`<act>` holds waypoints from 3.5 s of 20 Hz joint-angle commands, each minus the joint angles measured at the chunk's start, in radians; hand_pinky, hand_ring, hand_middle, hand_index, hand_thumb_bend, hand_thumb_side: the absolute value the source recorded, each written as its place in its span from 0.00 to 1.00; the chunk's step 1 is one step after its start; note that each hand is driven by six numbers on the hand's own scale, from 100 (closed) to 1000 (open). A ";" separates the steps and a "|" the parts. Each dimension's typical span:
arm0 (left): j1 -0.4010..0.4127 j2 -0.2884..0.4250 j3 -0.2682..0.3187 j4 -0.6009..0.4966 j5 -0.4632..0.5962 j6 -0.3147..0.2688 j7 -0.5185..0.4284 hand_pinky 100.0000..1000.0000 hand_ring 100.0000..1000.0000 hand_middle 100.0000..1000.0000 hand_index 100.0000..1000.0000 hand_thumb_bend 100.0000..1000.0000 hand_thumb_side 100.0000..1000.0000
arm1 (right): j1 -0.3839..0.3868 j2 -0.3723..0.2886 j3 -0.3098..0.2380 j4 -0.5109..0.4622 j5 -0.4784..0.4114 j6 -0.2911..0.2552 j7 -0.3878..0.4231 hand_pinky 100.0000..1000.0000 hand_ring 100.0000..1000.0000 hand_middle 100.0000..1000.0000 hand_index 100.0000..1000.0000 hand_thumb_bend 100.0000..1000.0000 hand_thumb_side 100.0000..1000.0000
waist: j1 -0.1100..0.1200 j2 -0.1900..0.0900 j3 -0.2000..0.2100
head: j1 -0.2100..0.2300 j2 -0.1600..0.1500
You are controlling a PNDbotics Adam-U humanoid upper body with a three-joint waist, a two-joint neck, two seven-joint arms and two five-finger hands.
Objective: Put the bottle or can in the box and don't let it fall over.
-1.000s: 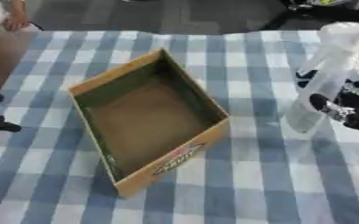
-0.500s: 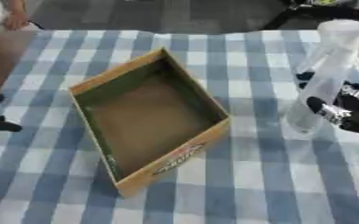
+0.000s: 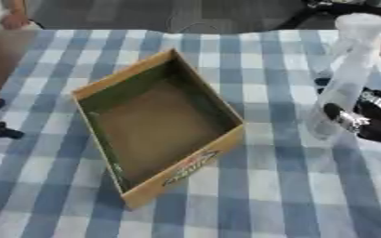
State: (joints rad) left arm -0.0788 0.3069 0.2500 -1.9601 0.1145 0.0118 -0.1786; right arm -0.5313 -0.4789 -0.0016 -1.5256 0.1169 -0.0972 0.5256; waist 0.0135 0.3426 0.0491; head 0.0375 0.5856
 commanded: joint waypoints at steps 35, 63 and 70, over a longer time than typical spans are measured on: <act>-0.006 0.011 0.009 -0.018 -0.002 -0.005 -0.012 1.00 0.59 0.88 0.96 0.00 0.70 | 0.006 0.010 0.003 0.000 -0.054 0.130 -0.080 0.98 1.00 1.00 0.63 0.00 0.23 | 0.010 -0.011 0.001 | 0.002 -0.017; -0.001 0.014 0.009 -0.016 -0.004 -0.003 -0.030 1.00 0.59 0.88 0.94 0.00 0.69 | -0.026 -0.024 0.004 -0.075 -0.068 0.121 -0.221 0.98 1.00 1.00 0.35 0.00 0.21 | 0.009 -0.020 -0.003 | 0.003 -0.013; 0.003 0.018 0.010 -0.017 -0.004 -0.004 -0.029 1.00 0.59 0.88 0.94 0.00 0.69 | -0.085 -0.053 0.013 -0.109 -0.105 0.126 -0.230 0.98 1.00 1.00 0.34 0.00 0.24 | 0.006 -0.029 -0.003 | 0.002 -0.002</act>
State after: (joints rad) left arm -0.0761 0.3067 0.2502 -1.9601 0.1145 0.0109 -0.2049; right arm -0.5968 -0.4961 0.0141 -1.6026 0.0276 0.0304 0.3020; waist 0.0210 0.3384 0.0455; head 0.0385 0.5800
